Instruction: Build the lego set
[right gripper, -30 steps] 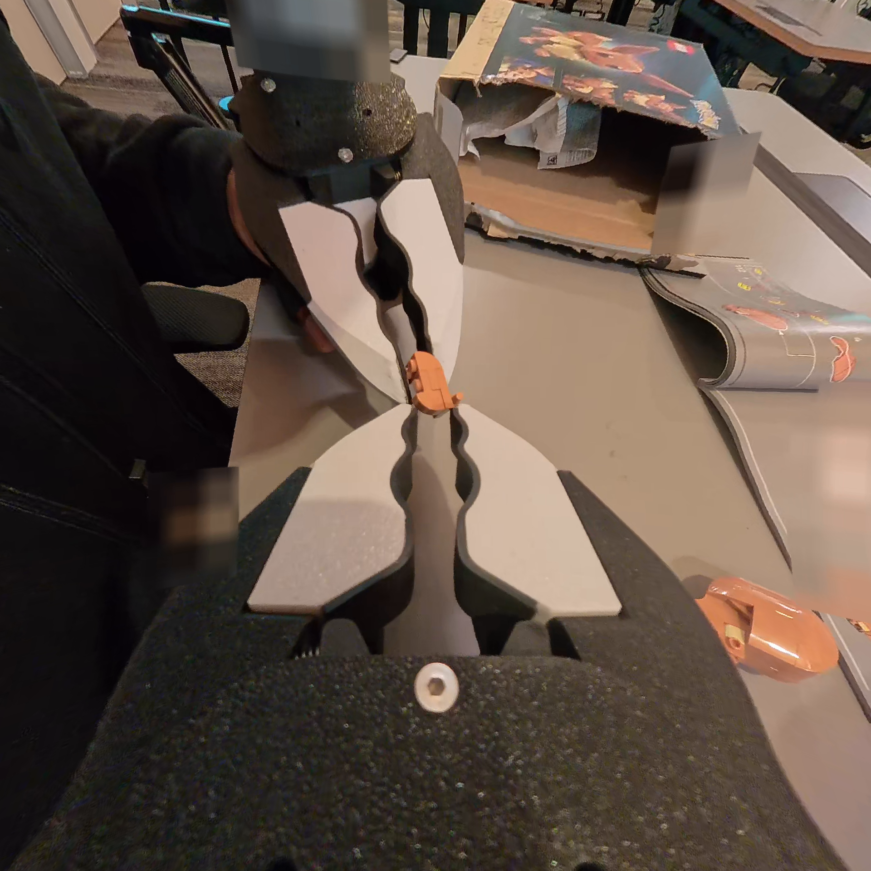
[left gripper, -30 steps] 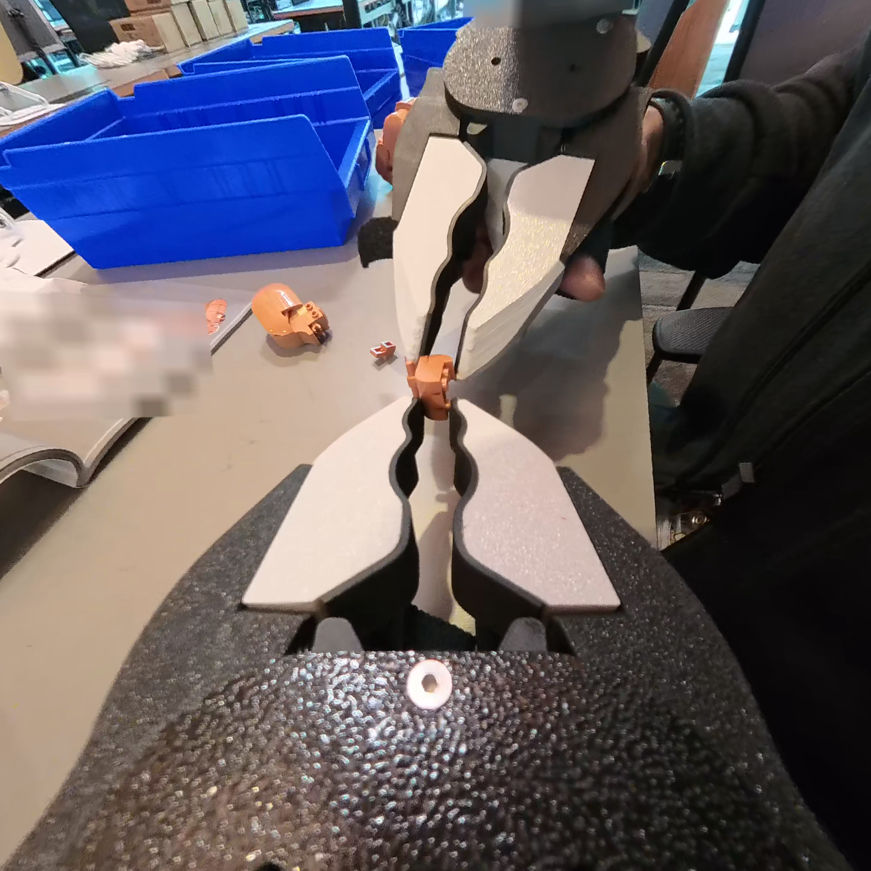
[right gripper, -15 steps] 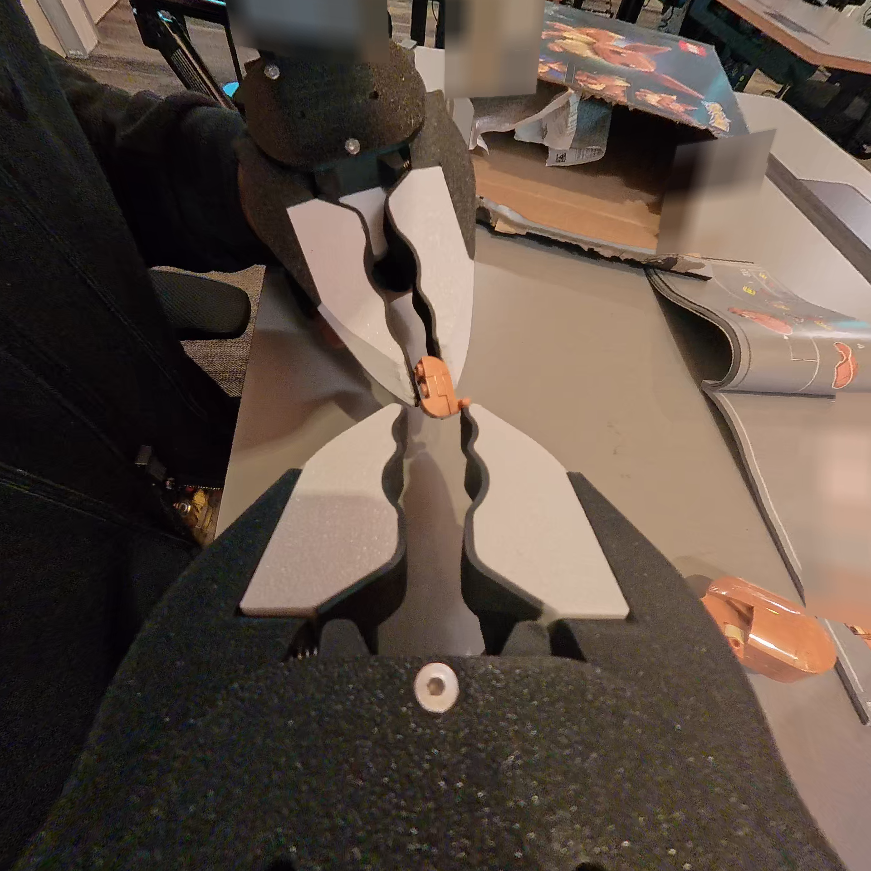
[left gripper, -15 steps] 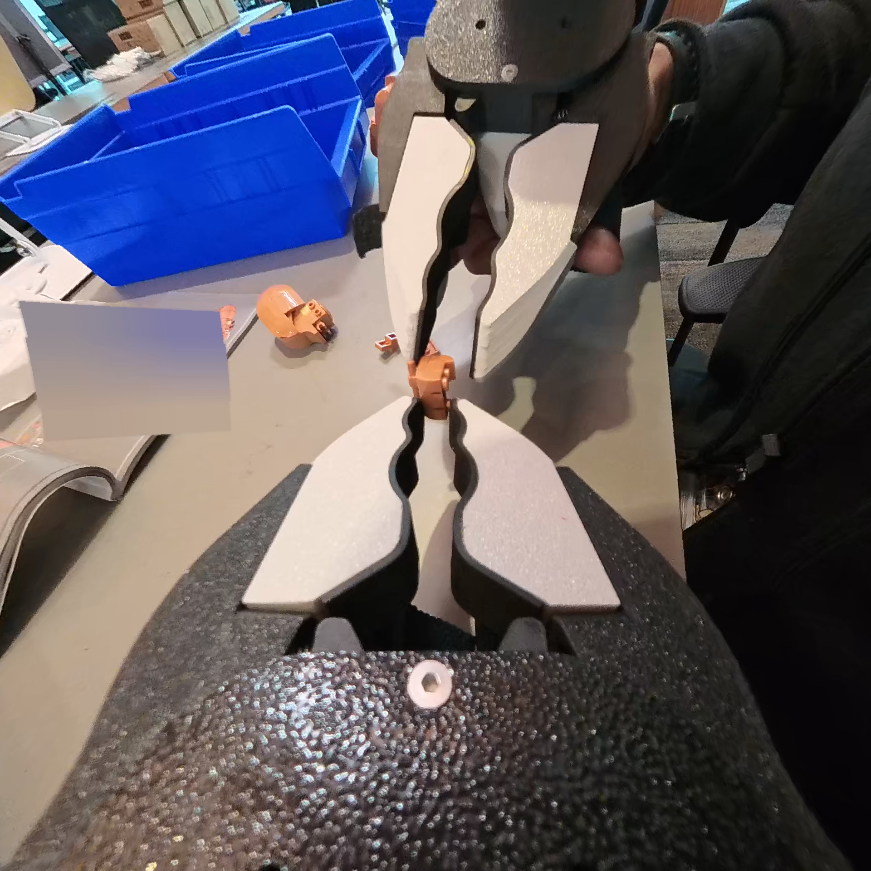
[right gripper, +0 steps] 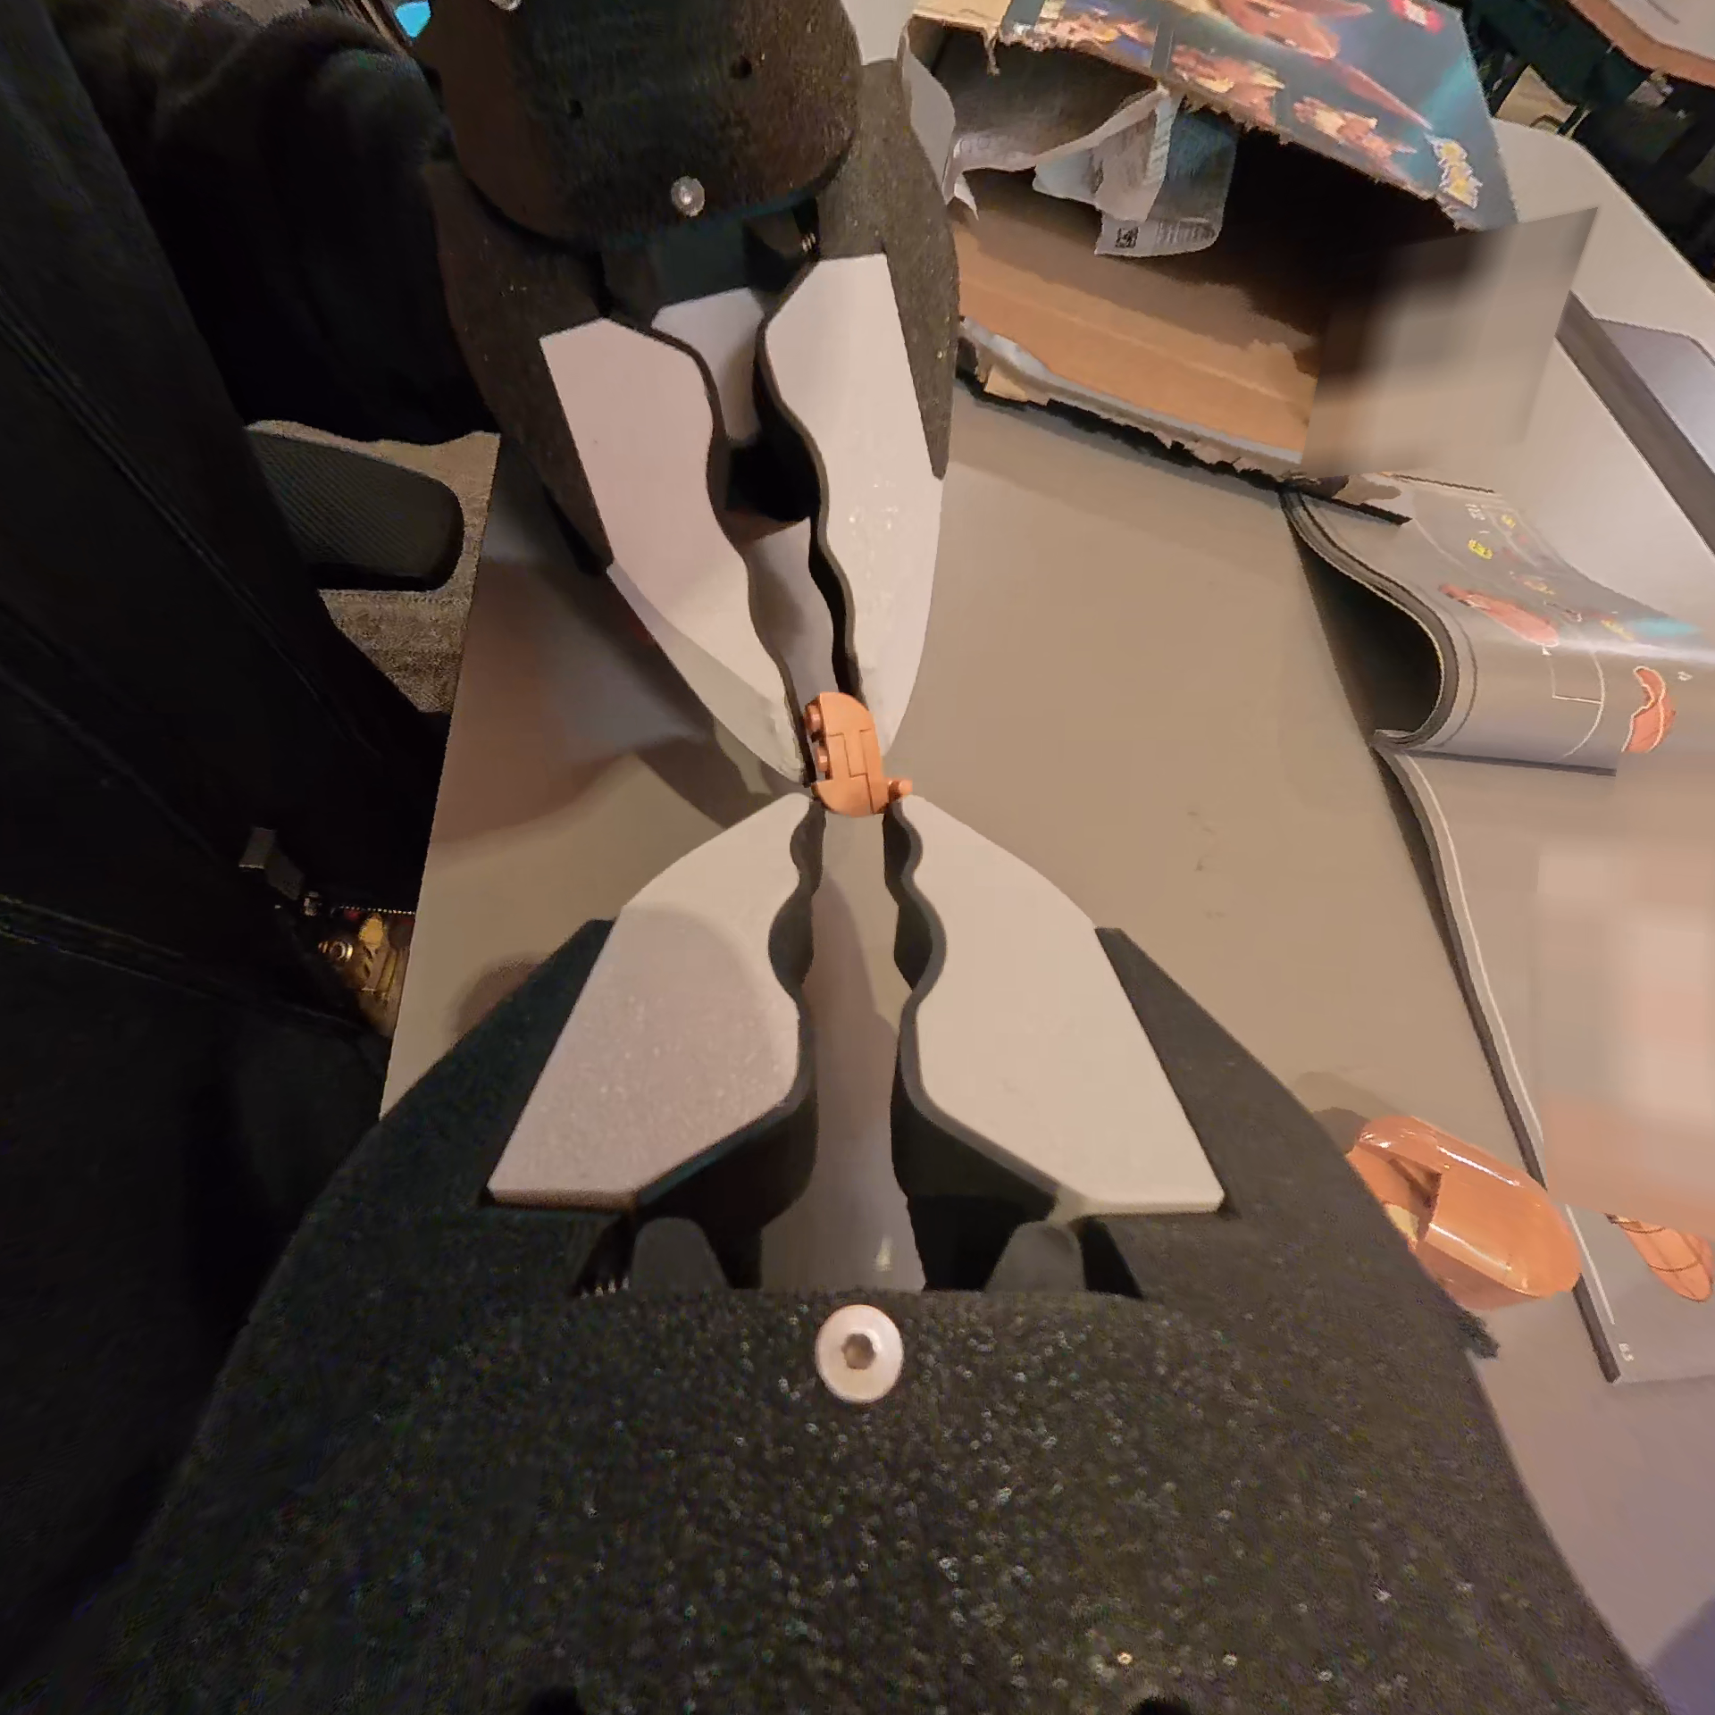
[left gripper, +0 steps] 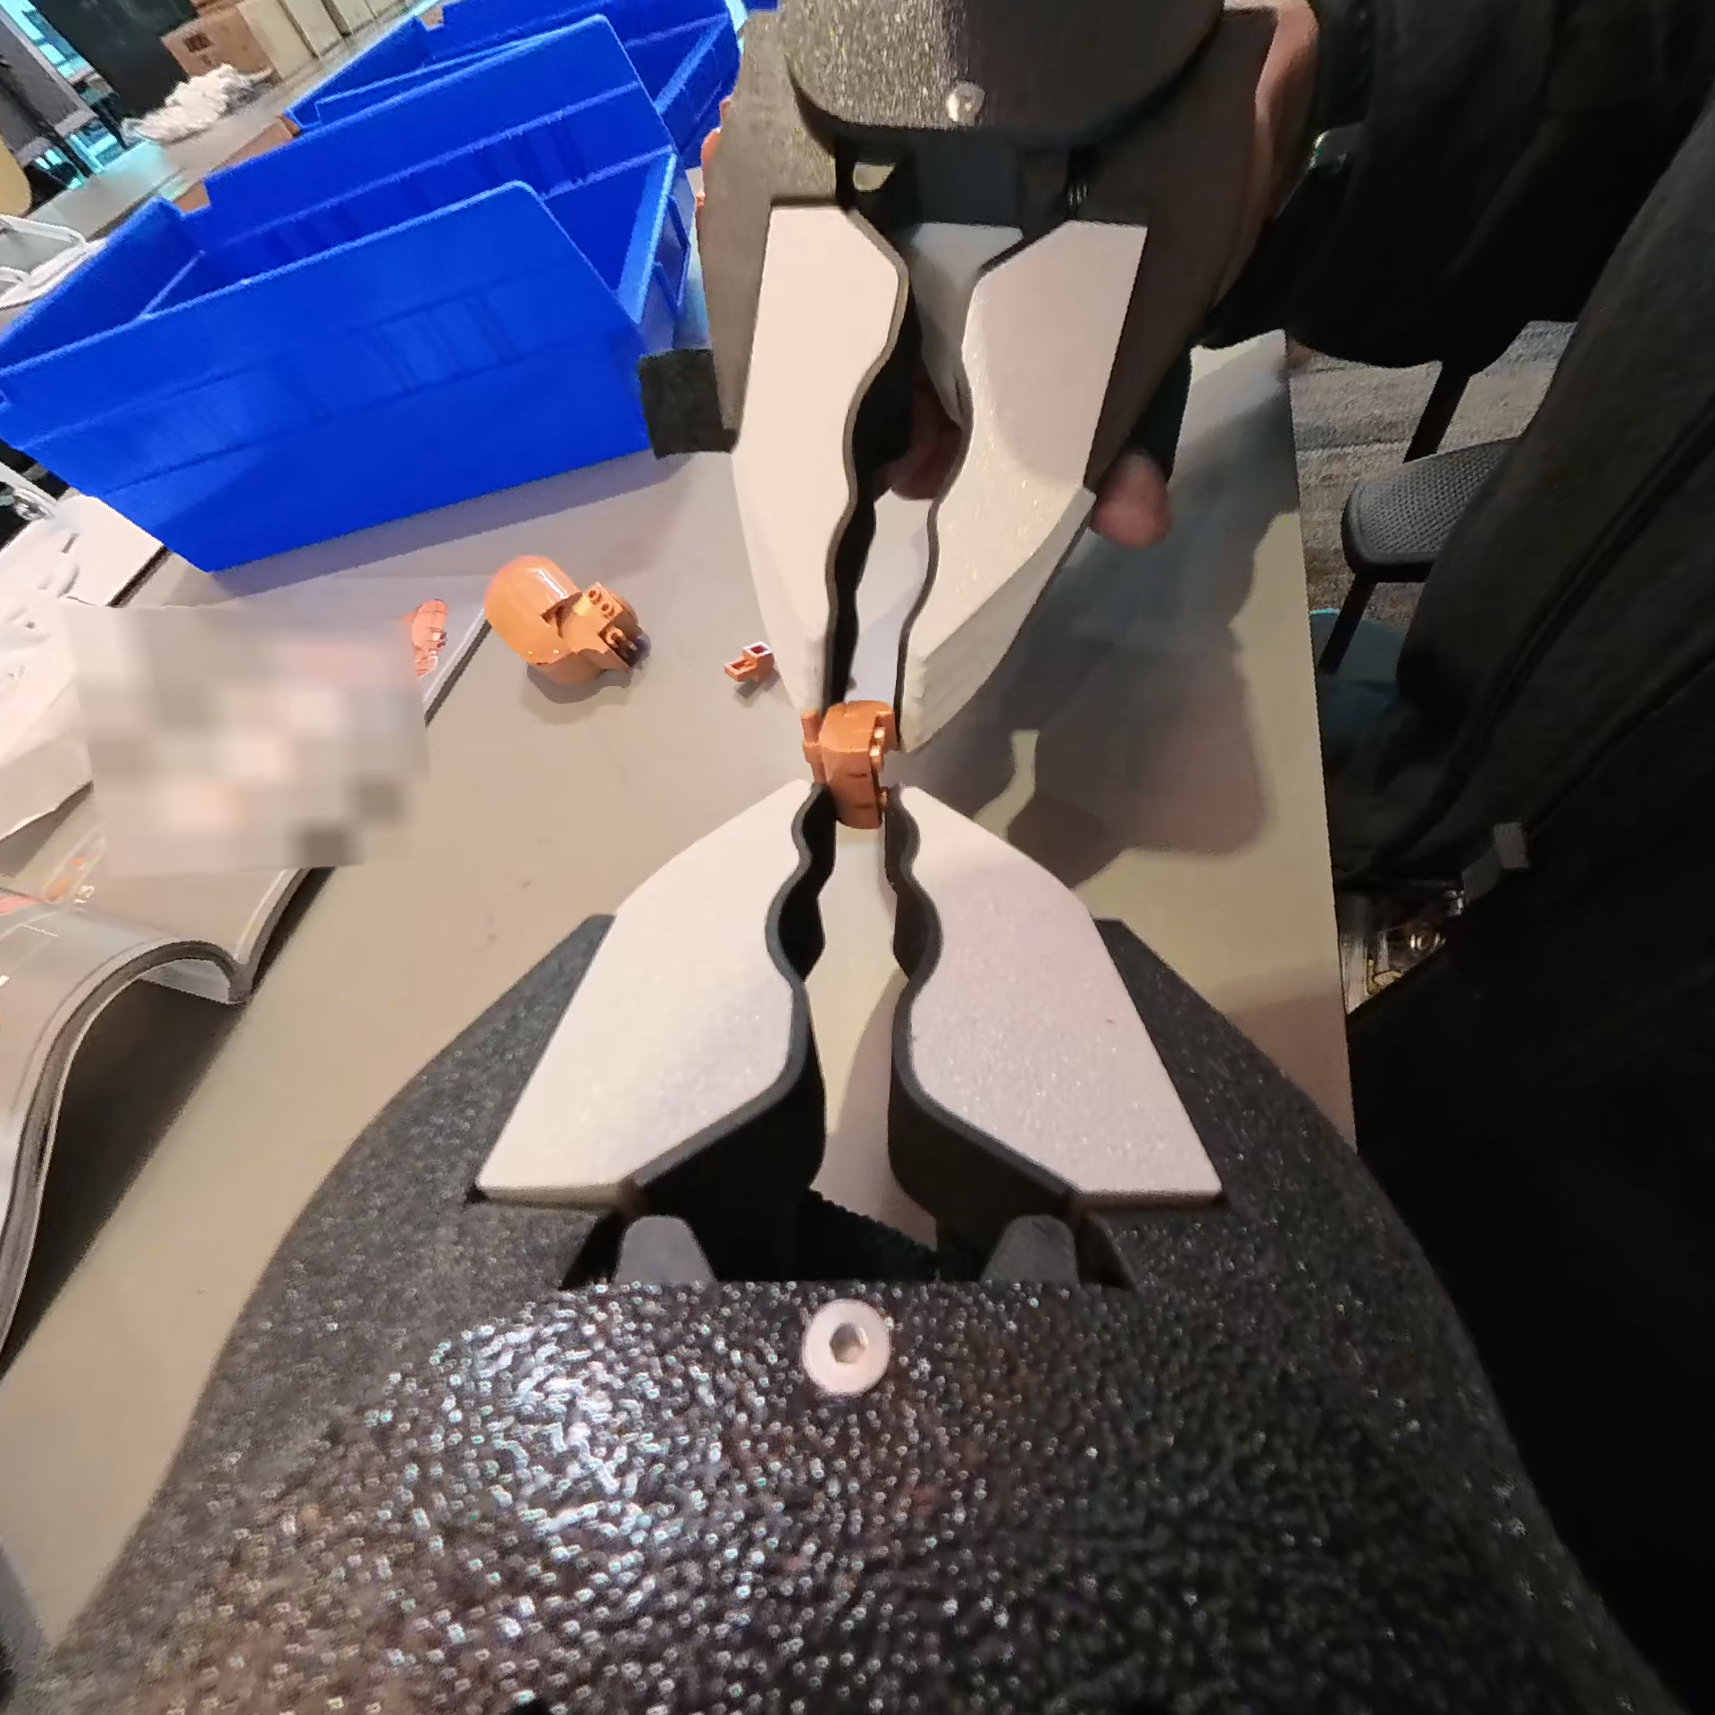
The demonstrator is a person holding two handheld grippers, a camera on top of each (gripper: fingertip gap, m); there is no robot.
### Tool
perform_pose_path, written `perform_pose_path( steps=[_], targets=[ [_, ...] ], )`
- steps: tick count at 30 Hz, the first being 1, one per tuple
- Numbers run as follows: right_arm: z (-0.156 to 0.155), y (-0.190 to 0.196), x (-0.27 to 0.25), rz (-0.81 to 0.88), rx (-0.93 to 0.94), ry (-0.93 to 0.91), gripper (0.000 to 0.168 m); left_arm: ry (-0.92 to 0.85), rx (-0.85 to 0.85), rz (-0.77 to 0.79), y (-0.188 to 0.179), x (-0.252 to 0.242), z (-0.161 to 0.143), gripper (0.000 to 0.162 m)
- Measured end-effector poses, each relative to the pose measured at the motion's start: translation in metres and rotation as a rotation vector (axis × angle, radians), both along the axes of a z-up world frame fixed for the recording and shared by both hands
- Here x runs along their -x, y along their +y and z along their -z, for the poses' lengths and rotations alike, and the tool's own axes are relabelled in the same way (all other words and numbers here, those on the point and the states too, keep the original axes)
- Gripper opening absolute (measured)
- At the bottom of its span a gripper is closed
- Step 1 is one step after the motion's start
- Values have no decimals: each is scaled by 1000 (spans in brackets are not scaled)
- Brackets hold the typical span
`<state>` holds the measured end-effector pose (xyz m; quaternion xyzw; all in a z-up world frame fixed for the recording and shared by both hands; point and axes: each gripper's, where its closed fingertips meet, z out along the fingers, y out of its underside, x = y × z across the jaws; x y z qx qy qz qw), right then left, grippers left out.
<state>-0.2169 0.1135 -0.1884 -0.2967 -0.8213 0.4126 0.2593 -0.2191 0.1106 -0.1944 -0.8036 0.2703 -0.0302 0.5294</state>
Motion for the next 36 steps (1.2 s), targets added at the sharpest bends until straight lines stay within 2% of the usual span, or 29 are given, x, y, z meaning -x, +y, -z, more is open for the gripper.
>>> perform_pose_path(
  steps=[24,28,31,33,36],
  targets=[
    [9,-2,-4,-4,-34,-58,9,-4,45,12,-3,-3,6,10],
    [6,-1,-2,3,-26,-18,9,-15,37,4,-3,-2,5,11],
    [8,0,-1,24,-11,-34,10,-47,39,0,-2,-1,4,11],
    [10,3,-2,30,-32,-37,20,-62,32,-27,0,3,4,11],
    [4,3,-2,34,-4,-15,23,-77,24,-40,0,7,2,11]
  ],
)
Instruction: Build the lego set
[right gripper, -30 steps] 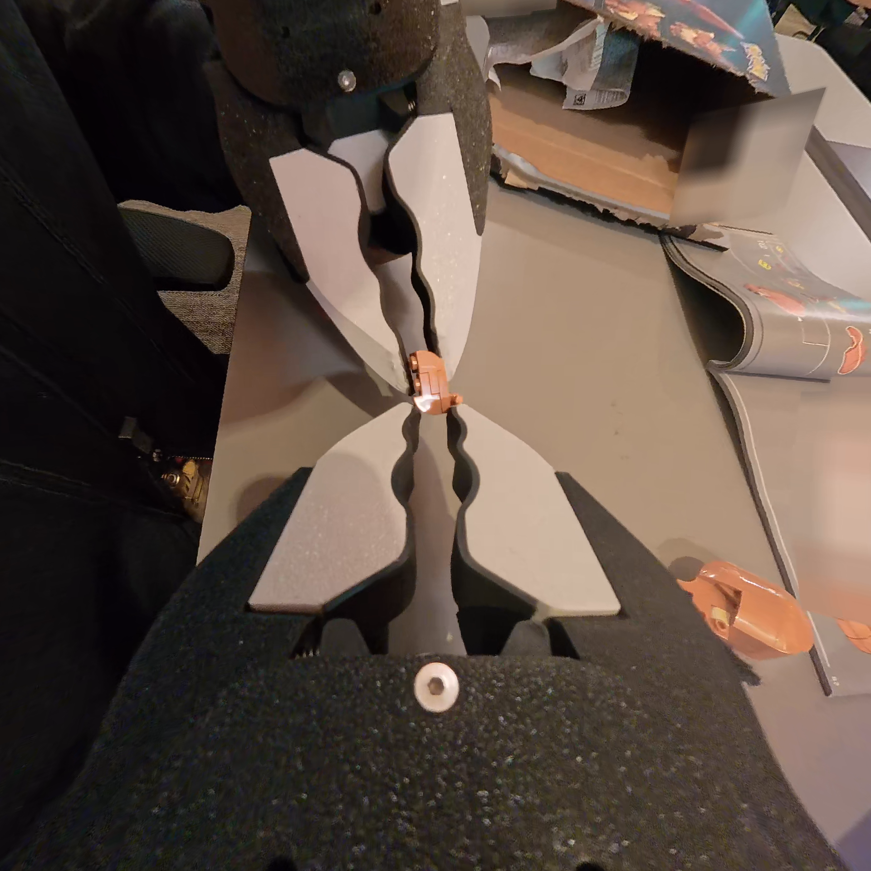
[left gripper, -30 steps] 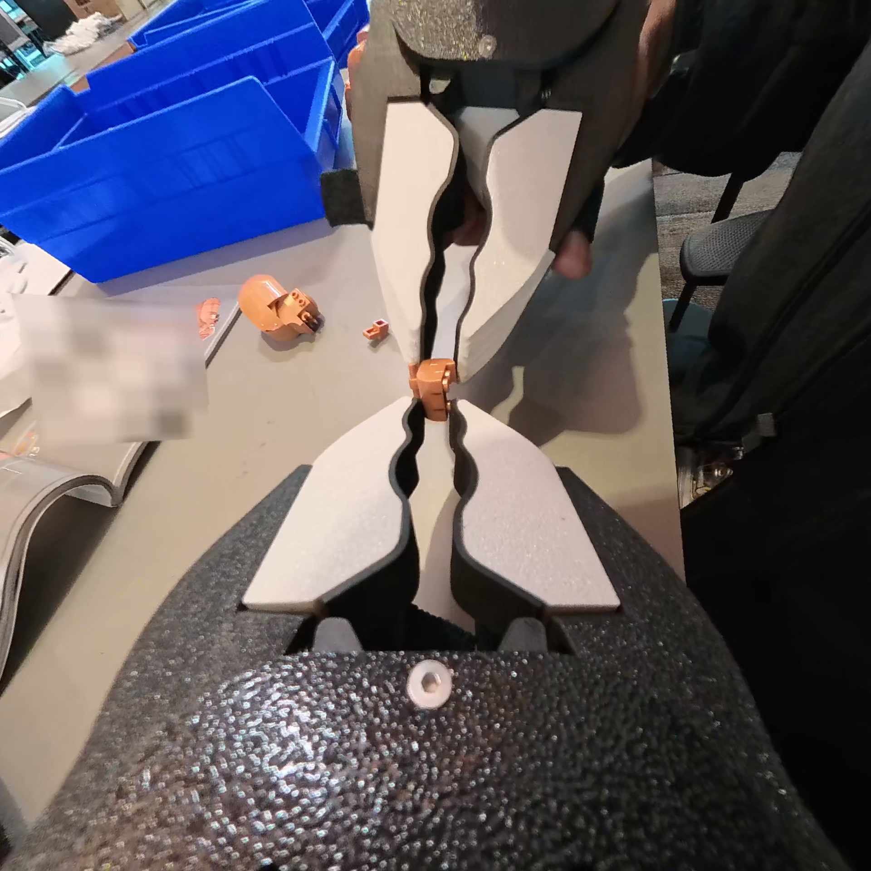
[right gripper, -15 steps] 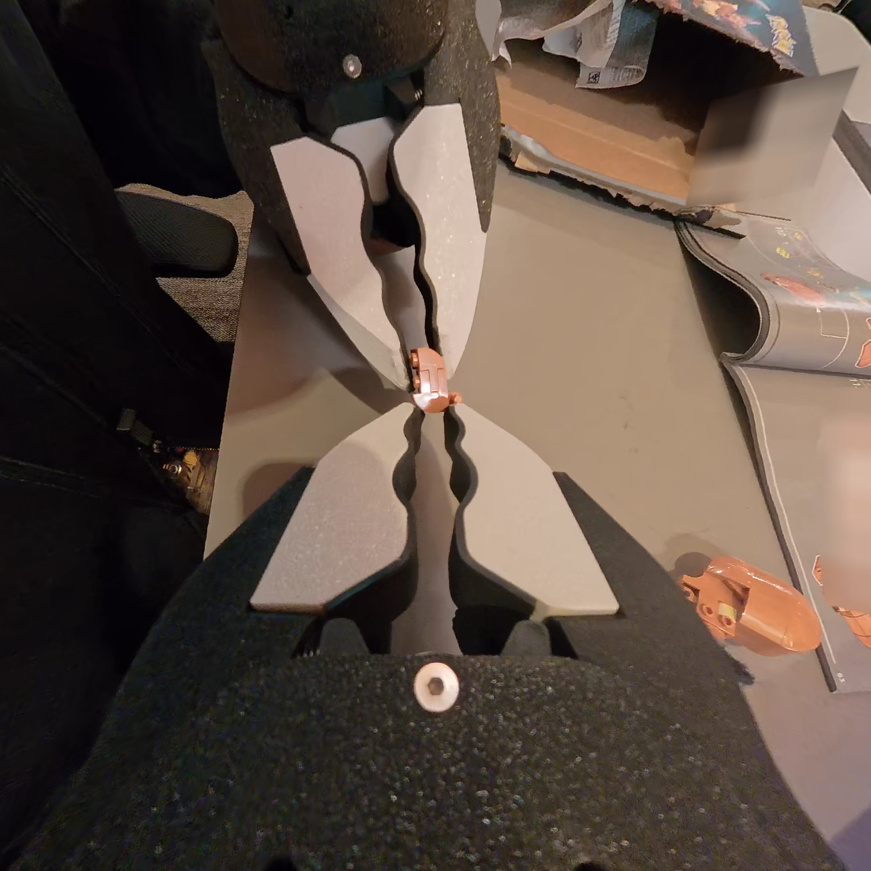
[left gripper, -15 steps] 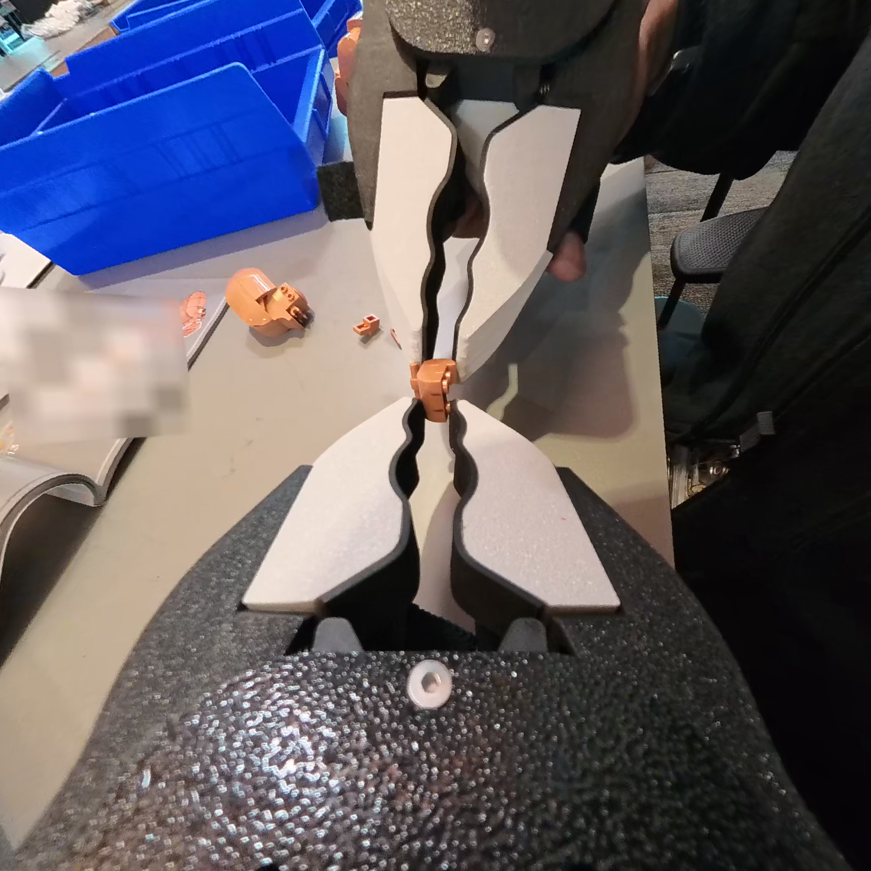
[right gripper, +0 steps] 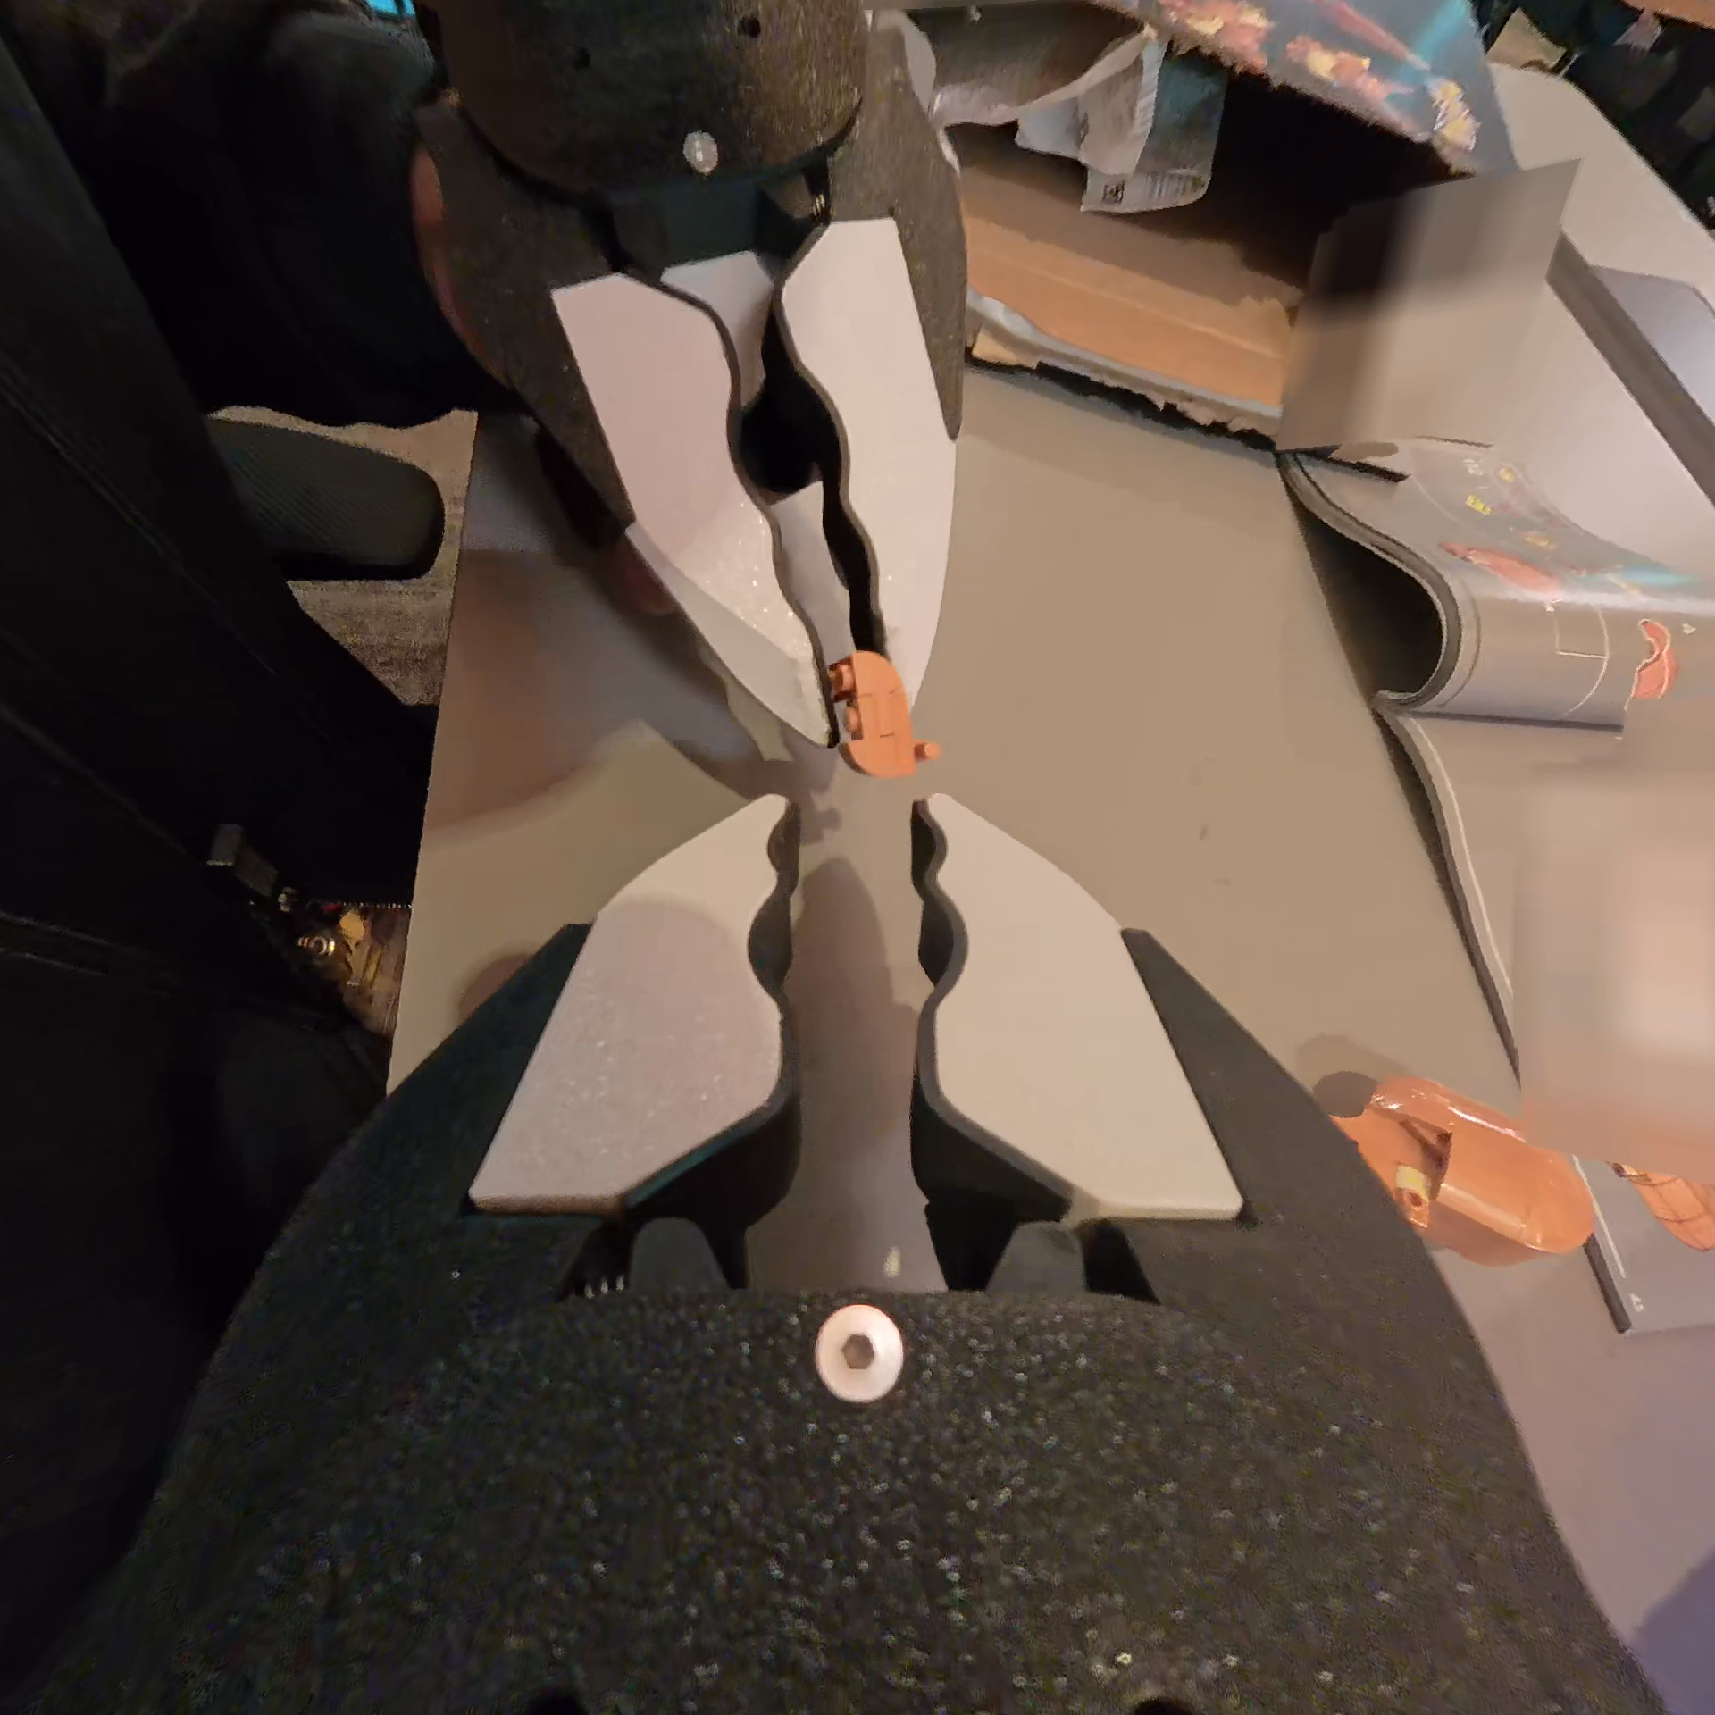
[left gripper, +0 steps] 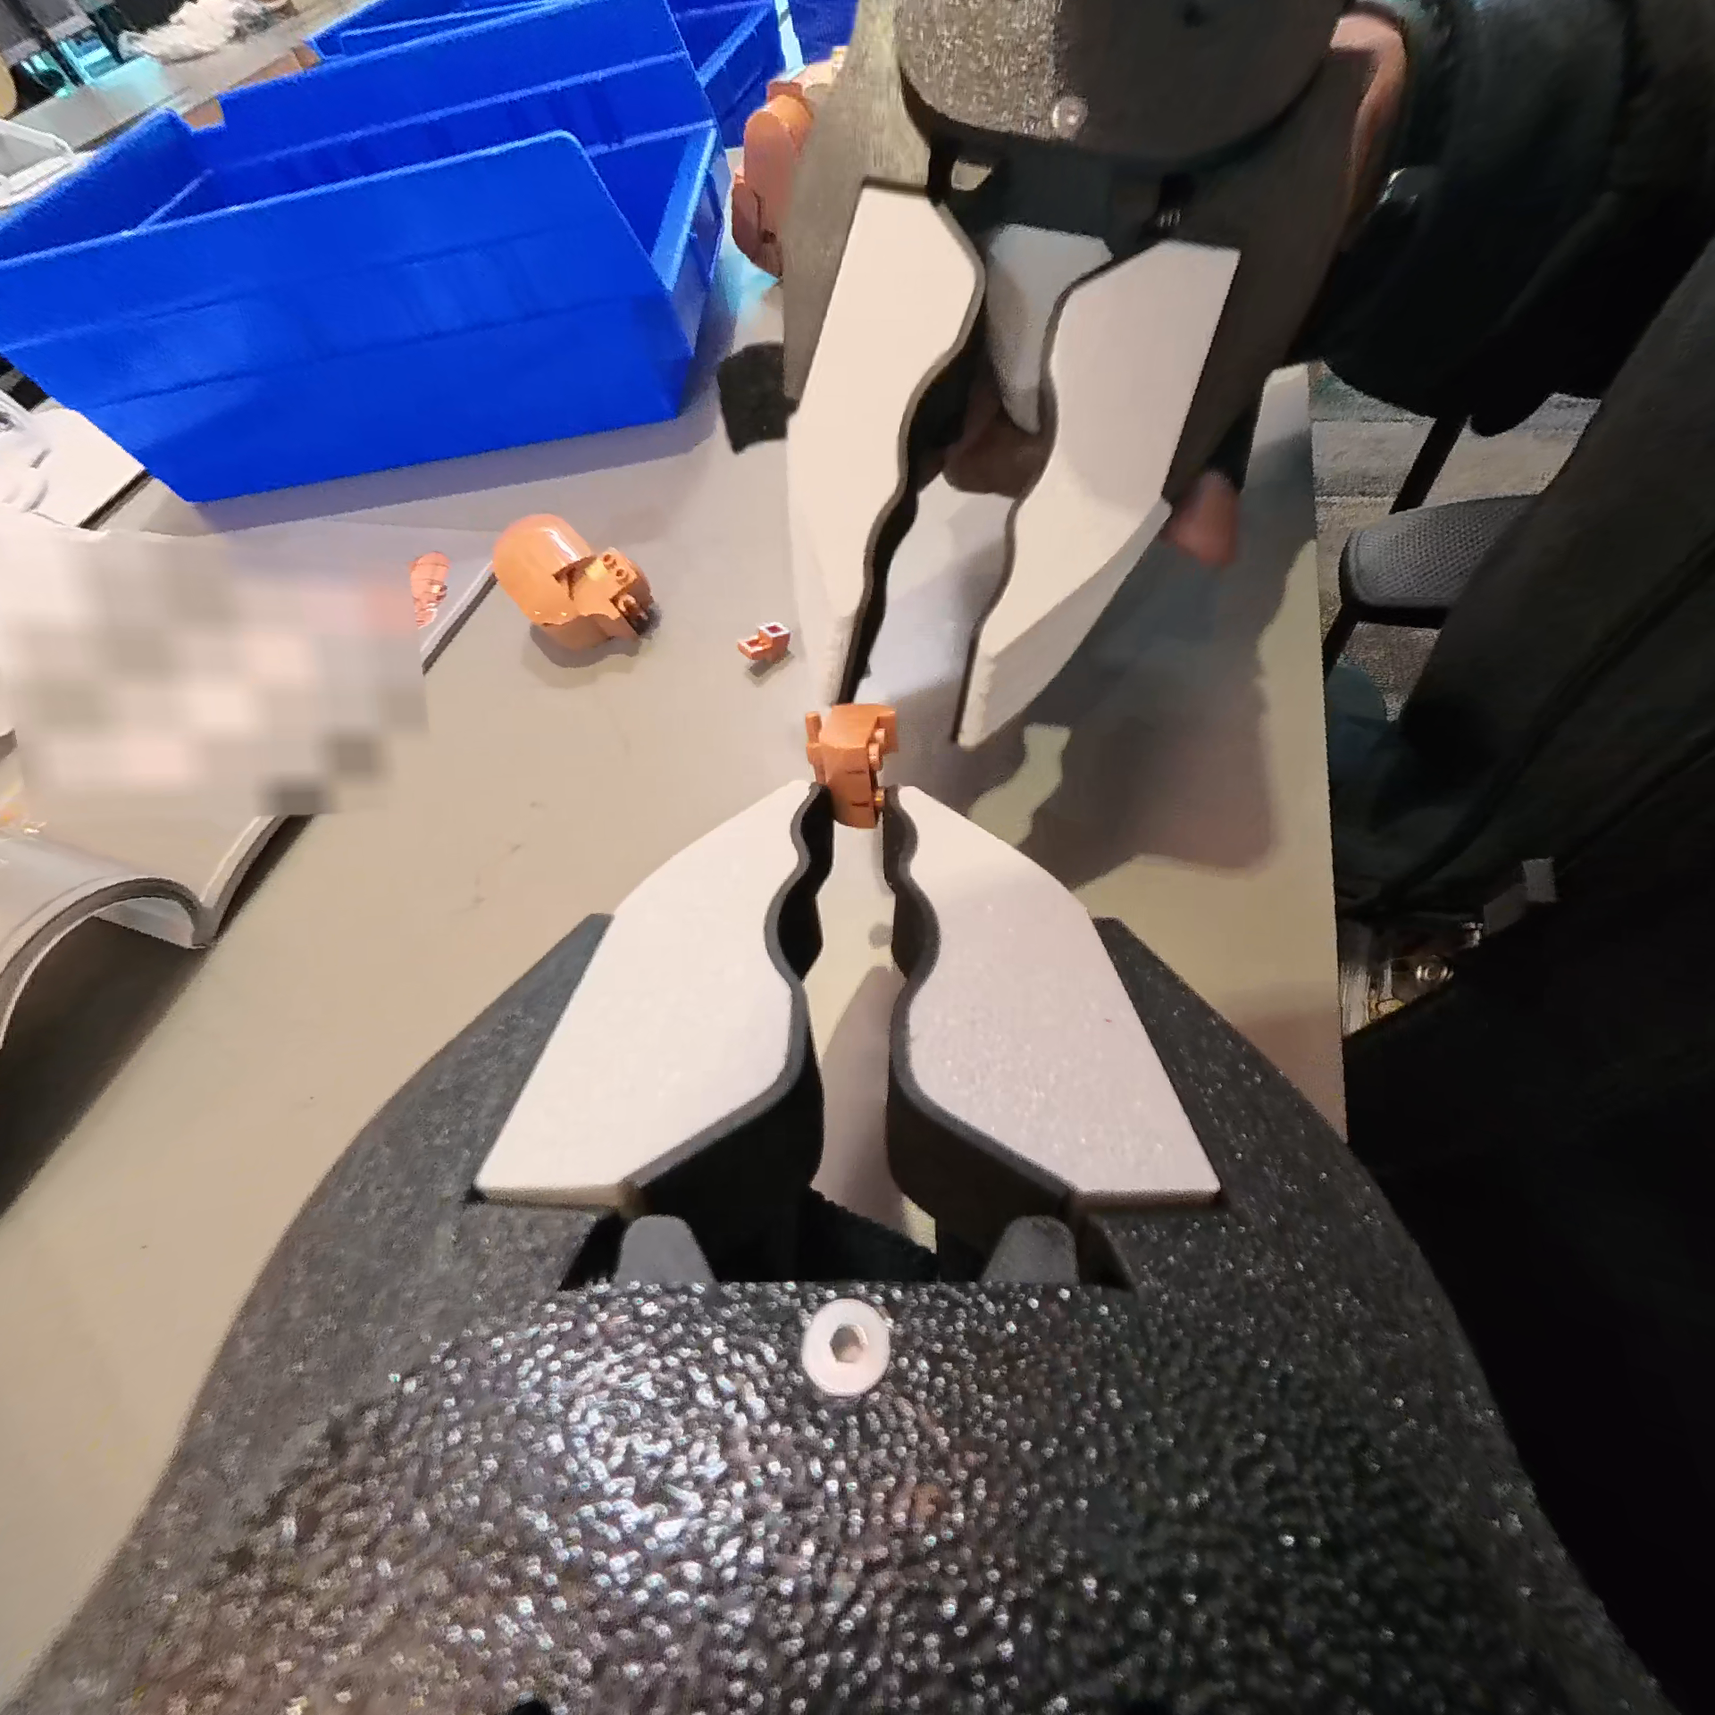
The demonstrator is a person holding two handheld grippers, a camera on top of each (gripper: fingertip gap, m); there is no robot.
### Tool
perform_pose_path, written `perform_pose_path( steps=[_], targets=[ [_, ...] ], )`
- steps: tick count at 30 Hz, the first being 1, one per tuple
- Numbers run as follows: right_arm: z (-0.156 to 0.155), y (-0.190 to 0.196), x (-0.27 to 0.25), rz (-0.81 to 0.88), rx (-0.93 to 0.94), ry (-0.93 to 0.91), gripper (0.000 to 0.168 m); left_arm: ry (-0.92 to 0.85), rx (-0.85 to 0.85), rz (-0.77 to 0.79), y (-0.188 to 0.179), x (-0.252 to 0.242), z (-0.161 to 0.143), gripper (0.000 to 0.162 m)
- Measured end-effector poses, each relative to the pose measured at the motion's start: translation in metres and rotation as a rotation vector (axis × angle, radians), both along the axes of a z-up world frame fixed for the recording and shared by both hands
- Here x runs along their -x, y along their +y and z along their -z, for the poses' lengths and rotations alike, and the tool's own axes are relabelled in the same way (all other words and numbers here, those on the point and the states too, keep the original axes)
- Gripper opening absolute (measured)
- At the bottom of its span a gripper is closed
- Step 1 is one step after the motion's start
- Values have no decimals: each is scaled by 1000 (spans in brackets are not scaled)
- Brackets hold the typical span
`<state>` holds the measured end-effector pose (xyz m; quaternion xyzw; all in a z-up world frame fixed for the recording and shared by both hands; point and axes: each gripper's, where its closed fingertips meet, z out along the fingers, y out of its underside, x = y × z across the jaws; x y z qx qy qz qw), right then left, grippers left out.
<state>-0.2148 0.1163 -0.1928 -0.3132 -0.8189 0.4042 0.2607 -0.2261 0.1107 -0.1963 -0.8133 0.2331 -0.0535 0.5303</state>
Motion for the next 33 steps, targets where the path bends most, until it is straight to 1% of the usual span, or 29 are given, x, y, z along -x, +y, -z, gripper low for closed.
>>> perform_pose_path(
  steps=[5,10,11,24,26,27,28,29,31,33],
  targets=[
    [-11,-4,4,-4,-11,51,21,69,47,7,1,-3,9,11],
    [-1,-9,6,-23,-67,29,16,77,49,25,2,-9,9,11],
    [-1,-10,6,-30,-63,24,13,81,50,23,2,-9,9,11],
    [0,-12,1,-93,-15,-6,12,75,45,59,-1,-13,9,11],
    [1,-11,3,-70,-16,7,12,14,67,39,1,-12,10,11],
    [0,-9,4,-53,-15,17,14,-66,98,22,2,-12,11,11],
    [-2,-7,6,-38,-3,30,26,-148,156,-14,3,-8,15,11],
    [-4,-4,6,-24,13,29,31,-206,206,-76,4,1,19,11],
    [-3,2,6,1,18,22,31,-343,266,-132,4,9,21,11],
    [3,10,7,30,-20,18,31,-482,315,-135,3,9,21,11]
  ],
)
